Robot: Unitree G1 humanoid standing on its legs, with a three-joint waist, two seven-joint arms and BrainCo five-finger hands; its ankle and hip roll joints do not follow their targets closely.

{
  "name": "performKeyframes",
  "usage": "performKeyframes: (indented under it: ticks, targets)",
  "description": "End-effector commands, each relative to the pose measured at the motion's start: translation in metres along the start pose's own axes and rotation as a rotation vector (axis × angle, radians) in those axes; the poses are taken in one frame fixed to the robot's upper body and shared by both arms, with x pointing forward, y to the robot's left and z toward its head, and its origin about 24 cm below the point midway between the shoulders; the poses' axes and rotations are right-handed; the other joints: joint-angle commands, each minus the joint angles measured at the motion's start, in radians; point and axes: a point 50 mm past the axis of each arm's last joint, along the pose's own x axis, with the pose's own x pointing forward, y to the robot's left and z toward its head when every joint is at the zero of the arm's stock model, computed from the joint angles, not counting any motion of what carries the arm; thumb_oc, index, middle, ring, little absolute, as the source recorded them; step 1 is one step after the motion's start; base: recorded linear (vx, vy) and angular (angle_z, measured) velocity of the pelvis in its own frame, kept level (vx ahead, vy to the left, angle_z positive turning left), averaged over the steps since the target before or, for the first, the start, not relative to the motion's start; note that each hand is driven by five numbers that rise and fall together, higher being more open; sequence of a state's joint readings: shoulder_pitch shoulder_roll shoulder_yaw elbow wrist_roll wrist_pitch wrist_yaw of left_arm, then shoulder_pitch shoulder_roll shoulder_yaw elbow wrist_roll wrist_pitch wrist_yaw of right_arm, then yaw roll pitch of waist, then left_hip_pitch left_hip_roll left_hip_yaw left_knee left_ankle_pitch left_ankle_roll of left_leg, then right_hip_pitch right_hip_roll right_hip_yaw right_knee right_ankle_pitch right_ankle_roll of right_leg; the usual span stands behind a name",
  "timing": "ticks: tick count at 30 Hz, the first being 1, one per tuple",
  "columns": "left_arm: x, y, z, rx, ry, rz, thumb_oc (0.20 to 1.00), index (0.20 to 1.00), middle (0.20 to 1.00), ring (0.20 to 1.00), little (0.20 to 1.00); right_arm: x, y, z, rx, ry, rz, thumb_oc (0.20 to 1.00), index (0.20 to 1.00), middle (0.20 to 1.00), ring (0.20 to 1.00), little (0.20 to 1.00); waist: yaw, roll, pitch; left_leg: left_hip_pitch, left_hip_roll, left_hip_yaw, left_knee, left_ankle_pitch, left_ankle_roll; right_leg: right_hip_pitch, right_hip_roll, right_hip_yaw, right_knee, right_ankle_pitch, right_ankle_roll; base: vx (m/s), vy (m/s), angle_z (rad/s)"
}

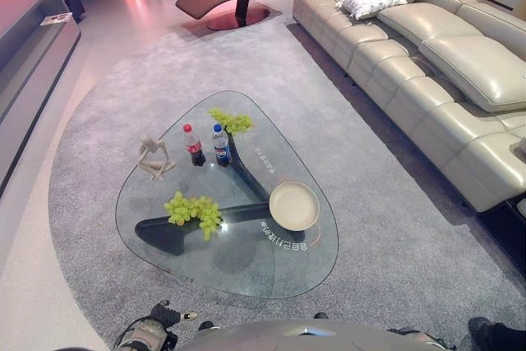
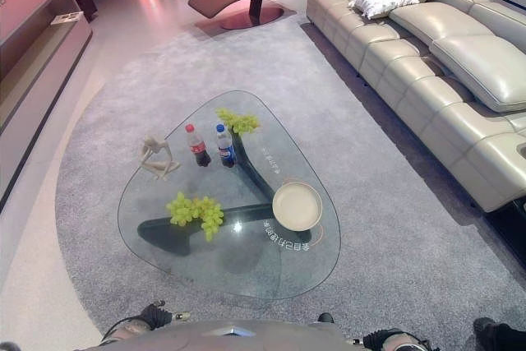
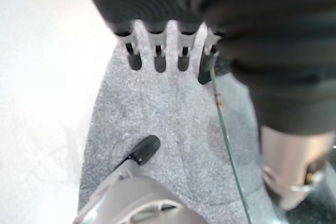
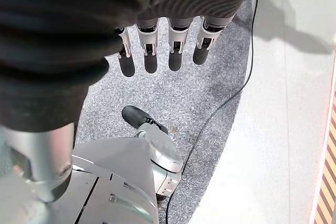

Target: Pick up fruits into the plate

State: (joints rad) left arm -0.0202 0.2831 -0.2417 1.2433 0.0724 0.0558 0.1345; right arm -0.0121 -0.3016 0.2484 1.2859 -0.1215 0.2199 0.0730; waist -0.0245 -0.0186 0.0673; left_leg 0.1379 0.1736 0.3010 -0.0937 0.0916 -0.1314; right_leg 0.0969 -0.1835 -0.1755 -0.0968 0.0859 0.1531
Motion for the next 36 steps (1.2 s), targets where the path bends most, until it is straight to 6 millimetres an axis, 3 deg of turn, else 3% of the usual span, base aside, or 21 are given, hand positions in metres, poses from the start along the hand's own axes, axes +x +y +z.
performKeyframes:
  ticks: [1,4,5,10,12,15,17,19,21,28,36]
  targets:
    - [0.004,0.021,0.027,0.044,-0.083,0.087,1.000,1.000,1.000,1.000,1.000,-0.002,-0.010,0.020,-0.047,-0.010,-0.015,1.000,1.000,1.000,1.000,1.000,-0.002,0.003,0.046,0.011,0.001,-0.083,0.021,-0.058,0.039,0.041,-0.006,-0.041,0.032,-0.037,-0.013,0.03,0.005,-0.01]
    - [0.003,0.027,0.041,0.082,-0.155,0.121,1.000,1.000,1.000,1.000,1.000,-0.003,-0.016,0.024,-0.046,-0.017,-0.027,1.000,1.000,1.000,1.000,1.000,-0.006,0.008,0.060,-0.001,0.000,-0.079,0.026,-0.056,0.038,0.026,-0.008,-0.036,0.038,-0.037,-0.011,-0.01,0.005,0.00]
    - [0.002,0.032,0.053,0.124,-0.212,0.146,1.000,1.000,1.000,1.000,1.000,-0.005,-0.022,0.028,-0.042,-0.027,-0.036,1.000,1.000,1.000,1.000,1.000,-0.009,0.012,0.072,-0.015,-0.001,-0.079,0.031,-0.054,0.037,0.008,-0.009,-0.030,0.047,-0.037,-0.011,-0.10,0.027,-0.01]
    - [-0.017,0.077,0.145,0.213,-0.501,0.335,1.000,1.000,1.000,1.000,1.000,-0.019,-0.067,0.068,0.018,-0.134,-0.141,1.000,1.000,1.000,1.000,1.000,-0.034,0.055,0.180,-0.129,-0.010,-0.088,0.053,-0.030,0.038,-0.131,-0.014,0.005,0.096,-0.030,-0.019,-0.28,0.105,-0.07]
    - [-0.033,0.101,0.176,0.232,-0.606,0.420,1.000,1.000,1.000,1.000,1.000,-0.025,-0.083,0.074,0.038,-0.152,-0.181,1.000,1.000,1.000,1.000,1.000,-0.047,0.072,0.224,-0.157,-0.026,-0.087,0.045,-0.020,0.041,-0.170,-0.012,0.021,0.103,-0.021,-0.022,-0.20,0.140,-0.06]
    - [-0.059,0.136,0.209,0.246,-0.740,0.494,1.000,1.000,1.000,1.000,1.000,-0.026,-0.094,0.066,0.035,-0.140,-0.228,1.000,1.000,1.000,1.000,1.000,-0.065,0.088,0.281,-0.187,-0.058,-0.090,0.040,-0.015,0.049,-0.207,-0.007,0.039,0.107,-0.016,-0.025,-0.12,0.091,-0.09]
    - [-0.081,0.164,0.230,0.277,-0.813,0.564,1.000,1.000,1.000,1.000,1.000,-0.028,-0.102,0.064,0.049,-0.150,-0.247,1.000,1.000,1.000,1.000,1.000,-0.065,0.088,0.317,-0.224,-0.073,-0.095,0.052,-0.017,0.053,-0.242,-0.006,0.040,0.124,-0.018,-0.027,-0.15,0.014,-0.03]
    - [-0.090,0.173,0.239,0.296,-0.840,0.594,1.000,1.000,1.000,1.000,1.000,-0.030,-0.106,0.065,0.058,-0.156,-0.252,1.000,1.000,1.000,1.000,1.000,-0.065,0.088,0.331,-0.239,-0.076,-0.096,0.059,-0.017,0.054,-0.256,-0.005,0.039,0.135,-0.019,-0.028,-0.11,-0.020,0.00]
    - [-0.121,0.201,0.266,0.341,-0.916,0.687,1.000,1.000,1.000,1.000,1.000,-0.034,-0.115,0.071,0.089,-0.186,-0.264,1.000,1.000,1.000,1.000,1.000,-0.065,0.083,0.376,-0.290,-0.082,-0.099,0.089,-0.021,0.054,-0.306,-0.002,0.035,0.170,-0.024,-0.030,-0.17,-0.062,-0.03]
    - [-0.182,0.234,0.305,0.437,-1.069,0.893,1.000,1.000,1.000,1.000,1.000,-0.045,-0.126,0.093,0.083,-0.250,-0.282,1.000,1.000,1.000,1.000,1.000,-0.072,0.064,0.453,-0.399,-0.085,-0.081,0.138,-0.016,0.050,-0.415,0.015,0.019,0.217,-0.020,-0.035,-0.10,-0.040,0.00]
    - [-0.208,0.247,0.323,0.464,-1.102,1.009,1.000,1.000,1.000,1.000,1.000,-0.049,-0.129,0.103,0.076,-0.288,-0.288,1.000,1.000,1.000,1.000,1.000,-0.088,0.043,0.453,-0.580,-0.076,-0.071,0.242,-0.024,0.050,-0.593,0.021,0.015,0.310,-0.032,-0.045,-0.04,-0.029,-0.03]
